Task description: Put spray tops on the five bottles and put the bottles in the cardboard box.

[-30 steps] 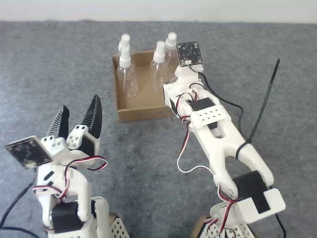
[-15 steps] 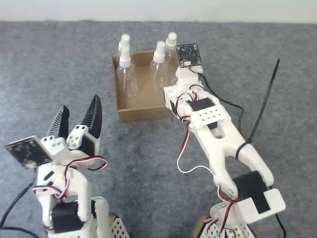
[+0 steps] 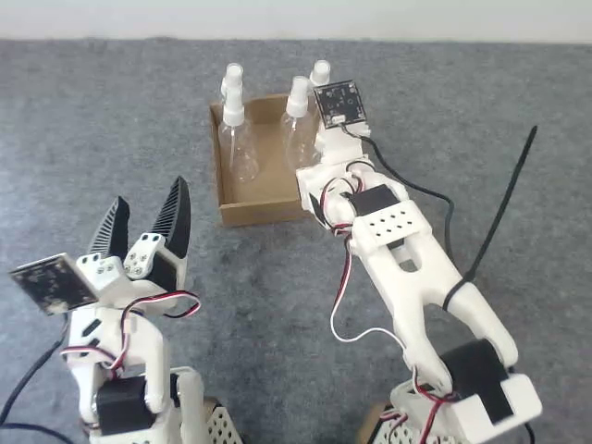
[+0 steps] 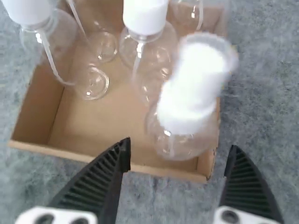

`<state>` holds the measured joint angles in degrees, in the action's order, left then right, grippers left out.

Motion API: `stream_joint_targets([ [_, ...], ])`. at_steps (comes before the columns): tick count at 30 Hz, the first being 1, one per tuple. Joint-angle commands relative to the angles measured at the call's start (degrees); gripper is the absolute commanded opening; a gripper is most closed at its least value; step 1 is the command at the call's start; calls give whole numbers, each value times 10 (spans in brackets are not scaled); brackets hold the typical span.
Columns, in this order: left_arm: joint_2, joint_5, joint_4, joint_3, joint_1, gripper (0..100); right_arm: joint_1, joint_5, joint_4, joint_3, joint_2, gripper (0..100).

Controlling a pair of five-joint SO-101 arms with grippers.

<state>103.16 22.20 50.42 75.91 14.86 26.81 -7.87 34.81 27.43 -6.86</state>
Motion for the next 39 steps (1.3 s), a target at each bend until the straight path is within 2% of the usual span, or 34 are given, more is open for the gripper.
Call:
stream_joint_targets([
  [1,-4,5,-21,-12,-2,279,8,5,17,-23,-56,276],
  [12,-4,5,-21,-12,-2,279,11,8,17,46,-157,273],
  [17,-4,7,-21,-12,-2,279,9,5,13,80,-211,165],
  [20,-4,8,-21,-12,-2,277,11,5,15,101,-246,147],
  [29,-4,7,-47,-11,-3,145,11,9,13,185,-371,135],
  [34,-4,6,-47,-11,-4,81,11,10,12,196,-416,33],
  [39,-4,-33,-40,-10,-53,41,7,4,3,207,-436,20],
])
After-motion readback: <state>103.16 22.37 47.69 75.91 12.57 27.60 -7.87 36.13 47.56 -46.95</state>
